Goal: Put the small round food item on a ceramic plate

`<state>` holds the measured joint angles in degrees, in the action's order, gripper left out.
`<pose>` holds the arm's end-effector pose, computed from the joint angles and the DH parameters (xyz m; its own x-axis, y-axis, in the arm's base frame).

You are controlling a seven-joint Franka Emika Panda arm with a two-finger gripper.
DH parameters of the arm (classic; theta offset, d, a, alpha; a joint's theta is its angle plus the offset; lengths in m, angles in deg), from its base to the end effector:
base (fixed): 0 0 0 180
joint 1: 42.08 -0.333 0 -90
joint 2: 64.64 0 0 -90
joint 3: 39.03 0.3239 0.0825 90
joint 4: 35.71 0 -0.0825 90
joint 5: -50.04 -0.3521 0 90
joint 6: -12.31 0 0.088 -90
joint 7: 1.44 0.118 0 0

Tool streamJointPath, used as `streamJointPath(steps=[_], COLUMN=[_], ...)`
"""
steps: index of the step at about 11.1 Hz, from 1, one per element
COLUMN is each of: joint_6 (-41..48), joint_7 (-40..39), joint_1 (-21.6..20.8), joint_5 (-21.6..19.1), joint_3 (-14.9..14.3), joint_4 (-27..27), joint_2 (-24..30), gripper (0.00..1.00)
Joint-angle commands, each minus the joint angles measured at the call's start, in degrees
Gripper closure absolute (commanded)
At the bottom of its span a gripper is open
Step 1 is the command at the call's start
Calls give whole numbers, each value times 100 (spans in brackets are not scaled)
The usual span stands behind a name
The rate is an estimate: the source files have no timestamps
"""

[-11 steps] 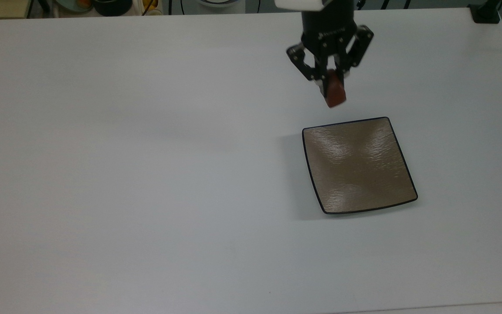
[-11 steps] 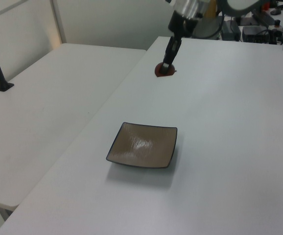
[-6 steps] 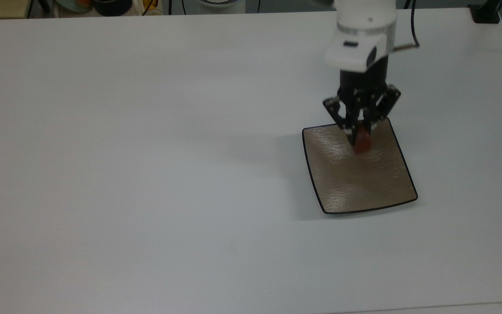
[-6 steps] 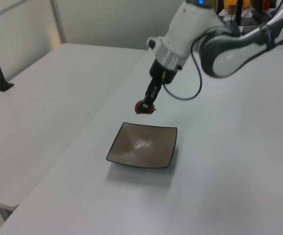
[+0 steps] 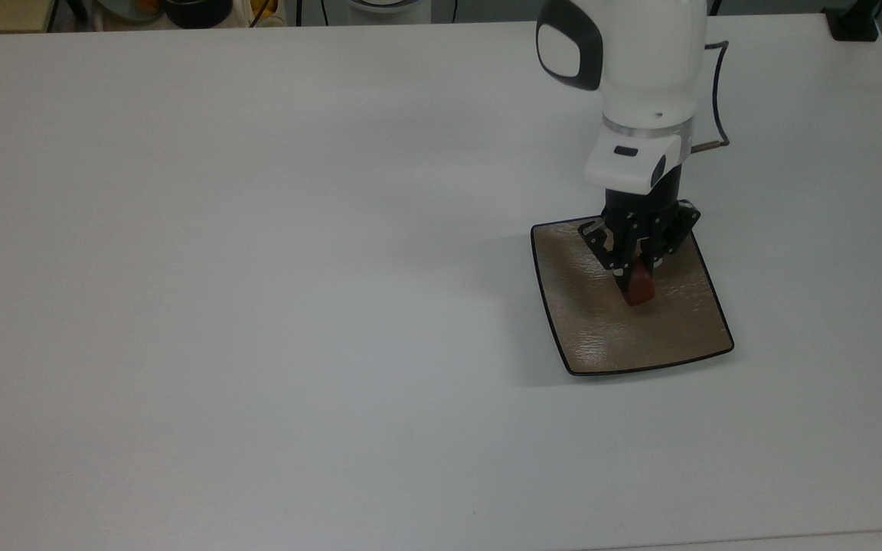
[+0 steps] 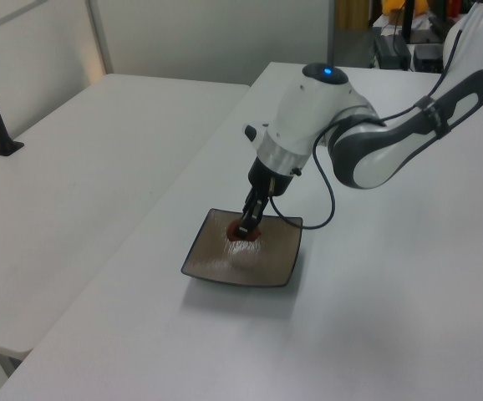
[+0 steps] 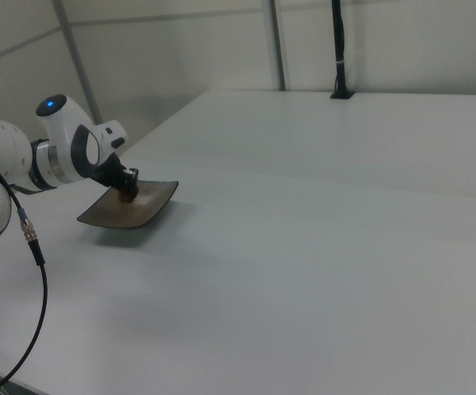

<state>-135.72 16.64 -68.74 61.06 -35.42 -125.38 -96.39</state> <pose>0.6210 0.3553 0.3863 0.8400 0.2888 0.4593 0.3313 -0.9435 -0.0126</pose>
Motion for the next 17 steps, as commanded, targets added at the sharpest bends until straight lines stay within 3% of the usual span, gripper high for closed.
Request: streamJointPath(steps=[1,3,5,6,7,10,12,17], joint_6=[-358,-359,-359,-359,-359,-306,25,2895], joint_7=[406,477,582,643,748,793,785,802], joint_1=[-58,-41,-23,-23,-15,-15,3,354], joint_5=[400,454,445,445,454,472,472,253], joint_3=[-28,-19,-19,-19,-19,-28,-28,-28], joint_4=[-200,-182,-138,-129,-129,-138,-173,-182], joint_2=[-182,-322,-350,-350,-350,-236,201,1976], gripper=[75,71,57,40,3,0,0,0])
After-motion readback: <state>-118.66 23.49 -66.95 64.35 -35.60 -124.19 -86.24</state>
